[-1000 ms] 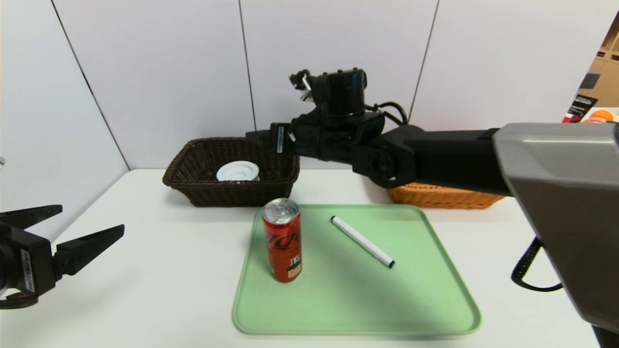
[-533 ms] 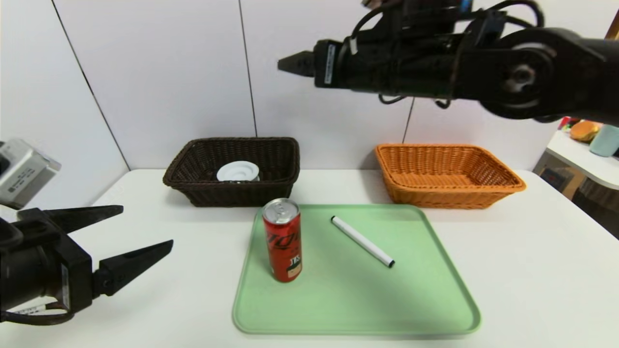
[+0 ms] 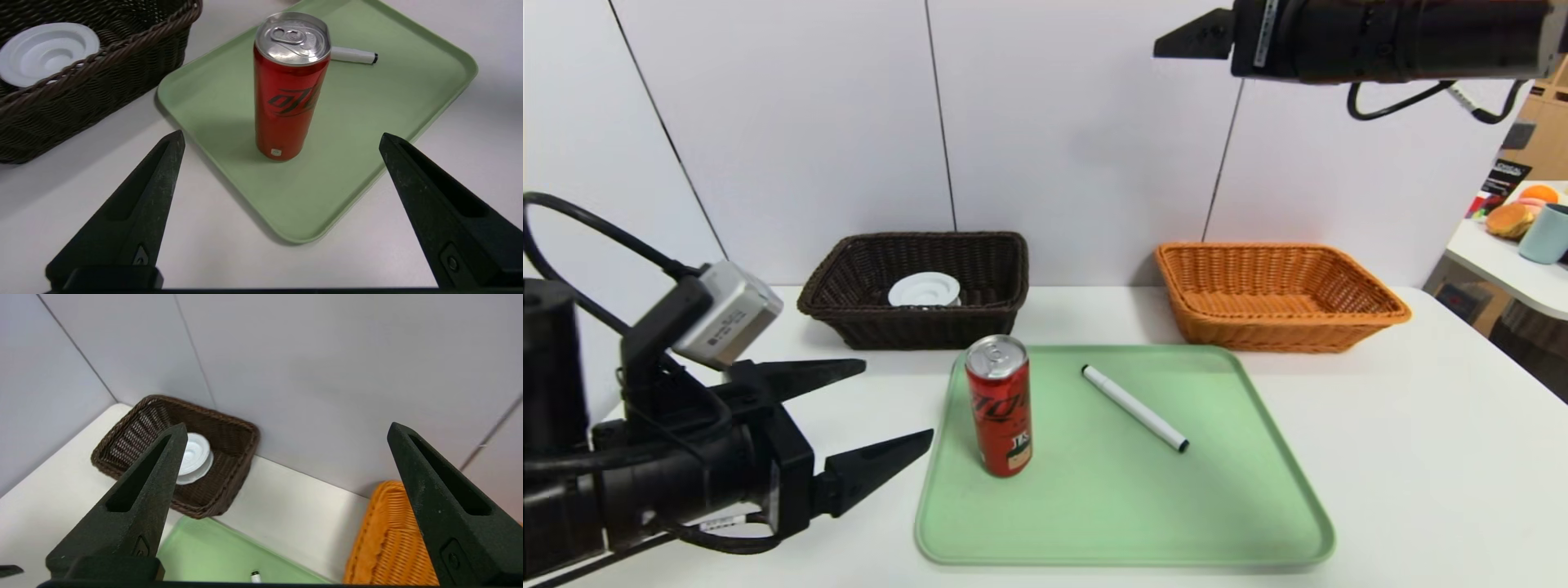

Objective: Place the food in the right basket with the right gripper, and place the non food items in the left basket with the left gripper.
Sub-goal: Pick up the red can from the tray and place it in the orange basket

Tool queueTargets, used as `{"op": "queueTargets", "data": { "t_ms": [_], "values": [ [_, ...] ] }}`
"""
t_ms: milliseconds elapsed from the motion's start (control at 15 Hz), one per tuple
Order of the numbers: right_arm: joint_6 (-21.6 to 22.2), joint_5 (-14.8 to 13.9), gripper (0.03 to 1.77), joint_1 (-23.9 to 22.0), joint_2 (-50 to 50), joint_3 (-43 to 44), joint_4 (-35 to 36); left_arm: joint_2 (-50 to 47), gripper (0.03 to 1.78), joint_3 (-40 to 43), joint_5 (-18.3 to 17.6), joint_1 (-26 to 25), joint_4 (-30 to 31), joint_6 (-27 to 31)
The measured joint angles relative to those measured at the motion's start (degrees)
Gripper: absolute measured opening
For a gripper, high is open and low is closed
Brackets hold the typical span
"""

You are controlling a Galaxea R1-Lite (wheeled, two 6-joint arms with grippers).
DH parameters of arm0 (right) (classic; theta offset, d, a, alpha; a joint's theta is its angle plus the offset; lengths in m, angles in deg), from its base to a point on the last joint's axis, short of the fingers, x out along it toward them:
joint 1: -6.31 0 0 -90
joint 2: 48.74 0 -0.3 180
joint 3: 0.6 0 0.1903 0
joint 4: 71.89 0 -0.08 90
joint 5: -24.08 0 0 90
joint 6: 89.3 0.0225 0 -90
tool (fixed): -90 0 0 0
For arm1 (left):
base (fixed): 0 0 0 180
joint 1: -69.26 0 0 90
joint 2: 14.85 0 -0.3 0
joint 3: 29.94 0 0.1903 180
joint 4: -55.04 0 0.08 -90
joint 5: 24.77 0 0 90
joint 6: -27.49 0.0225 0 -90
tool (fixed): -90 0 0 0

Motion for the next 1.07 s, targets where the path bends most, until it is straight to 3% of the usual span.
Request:
{"op": "queueTargets", "data": {
  "t_ms": [200,333,533,733,933,1067],
  "values": [
    [-0.1,0.0,1.69,-3.2,-2.4,0.0,-0.5,6.3,1.69,5.4,-2.9,0.8,15.1,0.2],
    [0.0,0.0,1.69,-4.2,-3.6,-0.2,-3.1,8.8,1.69,5.9,-3.5,1.3,18.9,0.3],
    [0.4,-0.8,1.69,-4.5,-4.6,-0.3,-8.7,10.2,1.69,5.4,-3.0,1.6,18.2,0.3],
    [0.5,-0.6,1.69,-4.6,-5.1,-0.6,-15.7,9.2,1.69,4.2,-1.4,1.6,11.7,0.3],
    [0.9,4.2,1.69,-4.5,-6.7,-3.1,-28.4,7.9,1.69,0.5,4.8,1.6,4.2,0.3],
    [0.7,7.6,1.69,-4.4,-8.7,-8.7,-32.0,7.2,1.69,-1.1,9.1,1.6,1.0,0.4]
  ]
}}
